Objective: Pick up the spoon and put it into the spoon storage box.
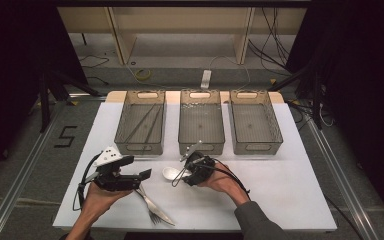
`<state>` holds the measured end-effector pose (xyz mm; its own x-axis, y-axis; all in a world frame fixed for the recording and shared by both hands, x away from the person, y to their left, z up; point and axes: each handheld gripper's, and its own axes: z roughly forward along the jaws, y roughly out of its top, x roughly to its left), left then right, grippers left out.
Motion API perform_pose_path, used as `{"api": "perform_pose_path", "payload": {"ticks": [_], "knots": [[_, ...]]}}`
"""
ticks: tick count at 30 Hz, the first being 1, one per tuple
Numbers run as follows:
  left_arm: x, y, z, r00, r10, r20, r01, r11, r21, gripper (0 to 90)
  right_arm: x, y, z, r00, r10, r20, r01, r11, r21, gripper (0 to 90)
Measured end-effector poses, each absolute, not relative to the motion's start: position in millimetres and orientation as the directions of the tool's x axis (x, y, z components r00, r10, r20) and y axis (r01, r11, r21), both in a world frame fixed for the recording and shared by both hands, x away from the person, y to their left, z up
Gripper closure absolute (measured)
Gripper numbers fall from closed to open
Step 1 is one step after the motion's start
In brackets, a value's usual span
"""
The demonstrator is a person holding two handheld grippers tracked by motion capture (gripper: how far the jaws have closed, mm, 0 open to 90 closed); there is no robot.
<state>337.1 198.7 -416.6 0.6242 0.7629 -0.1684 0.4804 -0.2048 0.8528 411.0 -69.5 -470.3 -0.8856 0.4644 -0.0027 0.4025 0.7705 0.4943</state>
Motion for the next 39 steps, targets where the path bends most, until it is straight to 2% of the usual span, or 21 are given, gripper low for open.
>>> {"api": "perform_pose_path", "payload": {"ticks": [14,24,27,39], "knots": [[336.9,198.0,-416.7,0.623,0.765,-0.163,0.477,-0.207,0.854,17.3,406.5,-67.8,-471.1,-0.902,0.432,-0.013,0.376,0.798,0.470,73.9],[336.7,197.8,-416.8,0.622,0.767,-0.160,0.477,-0.209,0.854,17.6,408.1,-69.2,-470.0,-0.898,0.440,-0.014,0.383,0.796,0.470,79.1],[336.7,197.5,-416.9,0.622,0.766,-0.160,0.479,-0.210,0.853,17.6,408.9,-71.4,-467.8,-0.886,0.463,-0.026,0.396,0.784,0.478,86.0],[336.9,197.7,-417.0,0.621,0.768,-0.158,0.478,-0.211,0.853,17.9,409.5,-76.7,-462.4,-0.883,0.468,-0.022,0.399,0.776,0.489,86.7]]}}
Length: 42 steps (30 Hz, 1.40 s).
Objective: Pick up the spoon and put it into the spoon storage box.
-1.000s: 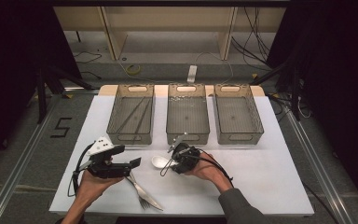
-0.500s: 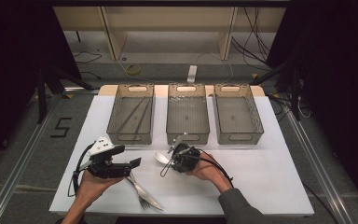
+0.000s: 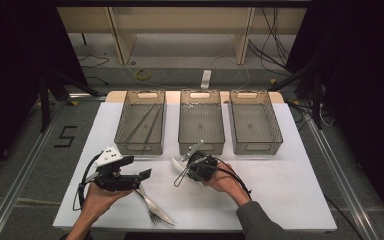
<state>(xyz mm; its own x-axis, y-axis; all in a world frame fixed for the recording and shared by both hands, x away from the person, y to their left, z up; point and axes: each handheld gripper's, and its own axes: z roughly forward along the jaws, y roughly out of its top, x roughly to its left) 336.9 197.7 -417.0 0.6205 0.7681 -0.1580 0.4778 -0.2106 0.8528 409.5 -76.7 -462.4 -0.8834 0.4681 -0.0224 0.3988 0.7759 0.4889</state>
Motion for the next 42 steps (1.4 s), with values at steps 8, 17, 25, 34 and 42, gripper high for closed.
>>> {"api": "perform_pose_path", "payload": {"ticks": [8,17,25,34,42], "knots": [[337,197,-417,0.622,0.767,-0.157,0.478,-0.214,0.852,18.0,410,-90,-443,-0.869,0.494,-0.011,0.406,0.726,0.555,86.7],[337,198,-417,0.622,0.766,-0.159,0.475,-0.209,0.855,17.9,415,-95,-420,-0.857,0.516,-0.018,0.402,0.690,0.602,86.7],[337,198,-417,0.623,0.766,-0.157,0.472,-0.209,0.856,17.8,426,-102,-403,-0.832,0.554,-0.012,0.420,0.646,0.637,86.7],[336,198,-416,0.623,0.765,-0.165,0.462,-0.190,0.866,17.3,441,-108,-383,-0.791,0.611,-0.004,0.444,0.580,0.683,86.6],[336,198,-416,0.624,0.764,-0.163,0.456,-0.187,0.870,17.1,457,-112,-373,-0.753,0.658,0.003,0.468,0.532,0.706,86.6]]}}
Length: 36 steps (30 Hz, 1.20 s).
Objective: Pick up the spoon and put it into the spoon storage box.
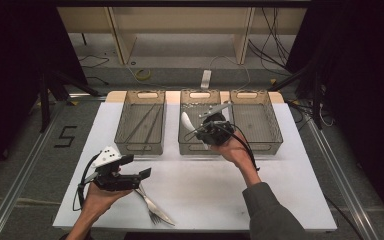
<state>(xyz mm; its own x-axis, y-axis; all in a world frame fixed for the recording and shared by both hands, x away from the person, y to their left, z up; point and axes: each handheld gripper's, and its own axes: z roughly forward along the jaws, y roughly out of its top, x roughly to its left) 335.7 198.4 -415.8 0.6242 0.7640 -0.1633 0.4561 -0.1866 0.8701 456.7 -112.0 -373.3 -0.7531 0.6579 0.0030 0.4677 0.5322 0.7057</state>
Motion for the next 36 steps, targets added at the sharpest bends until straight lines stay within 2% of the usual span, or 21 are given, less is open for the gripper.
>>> {"api": "perform_pose_path", "payload": {"ticks": [18,36], "knots": [[335,198,-415,0.625,0.765,-0.158,0.451,-0.188,0.872,17.1,484,-110,-363,-0.689,0.725,0.008,0.517,0.484,0.706,86.6],[335,198,-415,0.624,0.764,-0.162,0.450,-0.183,0.874,17.2,509,-108,-375,-0.609,0.793,0.012,0.586,0.440,0.680,86.5]]}}
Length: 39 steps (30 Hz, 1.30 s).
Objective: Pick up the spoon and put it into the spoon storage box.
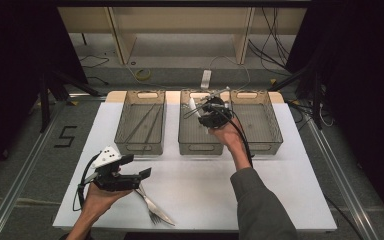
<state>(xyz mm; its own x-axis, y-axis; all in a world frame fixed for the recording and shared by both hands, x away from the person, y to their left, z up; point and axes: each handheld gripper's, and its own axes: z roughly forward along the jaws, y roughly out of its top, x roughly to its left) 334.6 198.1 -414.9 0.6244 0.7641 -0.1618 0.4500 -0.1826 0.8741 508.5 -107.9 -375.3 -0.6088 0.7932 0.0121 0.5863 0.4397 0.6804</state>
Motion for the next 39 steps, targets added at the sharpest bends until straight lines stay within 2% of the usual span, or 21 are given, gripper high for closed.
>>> {"api": "perform_pose_path", "payload": {"ticks": [39], "knots": [[335,196,-415,0.630,0.762,-0.153,0.450,-0.196,0.871,17.2,515,-93,-409,-0.600,0.800,0.022,0.645,0.467,0.605,85.6]]}}
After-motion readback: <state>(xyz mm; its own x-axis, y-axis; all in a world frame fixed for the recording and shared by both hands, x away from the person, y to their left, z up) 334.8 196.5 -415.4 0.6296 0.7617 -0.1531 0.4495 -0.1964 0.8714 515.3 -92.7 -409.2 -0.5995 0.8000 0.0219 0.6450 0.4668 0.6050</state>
